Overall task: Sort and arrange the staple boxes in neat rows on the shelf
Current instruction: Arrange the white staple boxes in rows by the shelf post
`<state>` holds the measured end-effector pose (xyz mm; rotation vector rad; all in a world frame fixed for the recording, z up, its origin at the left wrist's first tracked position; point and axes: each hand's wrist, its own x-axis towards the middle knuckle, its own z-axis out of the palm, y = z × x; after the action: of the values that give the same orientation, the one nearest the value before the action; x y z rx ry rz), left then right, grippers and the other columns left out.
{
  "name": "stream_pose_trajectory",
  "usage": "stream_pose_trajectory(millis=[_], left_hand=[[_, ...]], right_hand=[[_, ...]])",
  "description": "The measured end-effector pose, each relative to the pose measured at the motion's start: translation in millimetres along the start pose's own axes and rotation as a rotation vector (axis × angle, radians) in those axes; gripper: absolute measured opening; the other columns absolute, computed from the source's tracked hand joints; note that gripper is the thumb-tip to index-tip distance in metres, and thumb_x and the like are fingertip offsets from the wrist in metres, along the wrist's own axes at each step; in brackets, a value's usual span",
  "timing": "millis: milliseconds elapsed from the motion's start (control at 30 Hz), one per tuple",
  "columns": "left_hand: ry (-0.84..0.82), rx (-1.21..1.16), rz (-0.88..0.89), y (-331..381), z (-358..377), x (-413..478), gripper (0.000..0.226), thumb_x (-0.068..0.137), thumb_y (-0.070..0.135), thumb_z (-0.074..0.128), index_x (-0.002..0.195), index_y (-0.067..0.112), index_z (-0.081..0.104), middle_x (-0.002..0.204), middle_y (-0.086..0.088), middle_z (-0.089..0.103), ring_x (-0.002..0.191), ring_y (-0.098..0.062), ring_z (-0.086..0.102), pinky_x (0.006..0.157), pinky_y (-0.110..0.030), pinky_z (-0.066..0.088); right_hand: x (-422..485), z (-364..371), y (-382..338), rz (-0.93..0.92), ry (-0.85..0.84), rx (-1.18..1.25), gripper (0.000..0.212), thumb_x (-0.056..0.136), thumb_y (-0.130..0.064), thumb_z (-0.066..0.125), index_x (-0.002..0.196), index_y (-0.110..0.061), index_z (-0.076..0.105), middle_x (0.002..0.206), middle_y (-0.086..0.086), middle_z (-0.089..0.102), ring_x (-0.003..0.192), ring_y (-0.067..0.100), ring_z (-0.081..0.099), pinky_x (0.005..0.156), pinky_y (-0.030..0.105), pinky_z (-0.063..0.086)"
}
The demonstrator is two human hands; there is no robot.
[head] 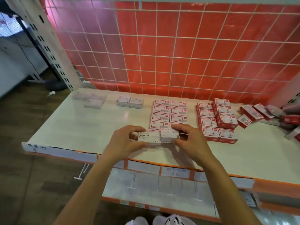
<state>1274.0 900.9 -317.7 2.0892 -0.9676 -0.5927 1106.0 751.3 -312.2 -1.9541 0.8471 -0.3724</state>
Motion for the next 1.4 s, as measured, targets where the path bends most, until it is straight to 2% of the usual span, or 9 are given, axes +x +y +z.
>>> stream_pose_trajectory(millis=[300,433,500,633,800,1033,1167,1267,1400], left_hand=[[0.074,-0.02,-0.006,-22,-10,-1,0.043,0.072,0.024,0.082,0.111,0.031,0.064,0.102,0.018,0.063,0.087,-0.001,0.063,0.071,-0.012,0.053],[0.082,-0.036,-0.011,-30,-26,4,0.042,0.071,0.023,0.083,0.107,0.032,0.064,0.097,0.024,0.061,0.085,0.006,0.062,0.069,-0.012,0.053],[0.079,-0.032,-0.009,-37,-34,8,0.042,0.071,0.023,0.083,0.107,0.031,0.065,0.097,0.023,0.061,0.085,0.004,0.063,0.068,-0.011,0.052],[0.049,0.0,-0.012,-53,-58,18,0.042,0.071,0.024,0.083,0.107,0.032,0.063,0.096,0.023,0.06,0.083,0.002,0.063,0.065,-0.008,0.05],[0.01,0.043,-0.033,-75,-92,31,0.042,0.072,0.025,0.082,0.109,0.031,0.062,0.098,0.017,0.062,0.082,0.004,0.062,0.062,-0.004,0.047],[-0.019,0.013,-0.046,-92,-108,50,0.043,0.069,0.022,0.084,0.106,0.031,0.065,0.095,0.019,0.065,0.081,0.007,0.063,0.065,-0.001,0.044],[-0.029,-0.02,-0.028,-94,-106,58,0.041,0.068,0.019,0.085,0.099,0.036,0.064,0.094,0.019,0.064,0.082,0.003,0.063,0.066,-0.002,0.042],[-0.044,-0.025,-0.013,-93,-105,63,0.041,0.069,0.019,0.084,0.1,0.035,0.064,0.094,0.021,0.061,0.082,0.0,0.063,0.066,-0.002,0.043],[-0.054,-0.041,-0.014,-92,-105,71,0.042,0.069,0.018,0.085,0.104,0.031,0.066,0.093,0.018,0.062,0.079,0.002,0.062,0.064,-0.001,0.041]], right_hand=[[18,18,-5,-0.069,-0.064,-0.059,0.048,0.079,-0.006,0.072,0.125,-0.018,0.06,0.124,-0.007,0.058,0.105,0.003,0.054,0.083,0.004,0.04],[30,32,-15,-0.138,-0.077,-0.183,0.048,0.08,-0.011,0.073,0.125,-0.017,0.06,0.12,-0.007,0.058,0.104,0.002,0.05,0.077,-0.002,0.035],[36,42,-21,-0.152,-0.073,-0.211,0.048,0.08,-0.01,0.072,0.126,-0.017,0.059,0.124,-0.004,0.058,0.105,0.004,0.049,0.084,0.002,0.037],[49,65,-38,-0.129,-0.036,-0.228,0.047,0.081,-0.006,0.069,0.126,-0.017,0.059,0.126,0.0,0.058,0.114,0.013,0.052,0.1,0.026,0.043],[72,97,-55,-0.098,0.064,-0.294,0.043,0.084,-0.007,0.066,0.126,-0.014,0.058,0.125,0.003,0.056,0.11,0.012,0.047,0.094,0.017,0.033],[100,126,-61,-0.032,0.138,-0.39,0.036,0.087,-0.005,0.059,0.123,-0.012,0.06,0.122,0.007,0.057,0.11,0.021,0.05,0.09,0.019,0.035],[105,134,-62,-0.01,0.179,-0.4,0.04,0.088,-0.001,0.054,0.127,-0.01,0.057,0.124,0.008,0.053,0.112,0.022,0.05,0.089,0.012,0.029],[104,138,-64,-0.005,0.222,-0.356,0.039,0.09,-0.001,0.052,0.127,-0.012,0.058,0.126,0.007,0.051,0.114,0.022,0.051,0.099,0.021,0.035],[107,140,-65,0.018,0.244,-0.339,0.038,0.092,-0.003,0.052,0.128,-0.015,0.058,0.125,0.007,0.053,0.113,0.021,0.052,0.099,0.024,0.038]])
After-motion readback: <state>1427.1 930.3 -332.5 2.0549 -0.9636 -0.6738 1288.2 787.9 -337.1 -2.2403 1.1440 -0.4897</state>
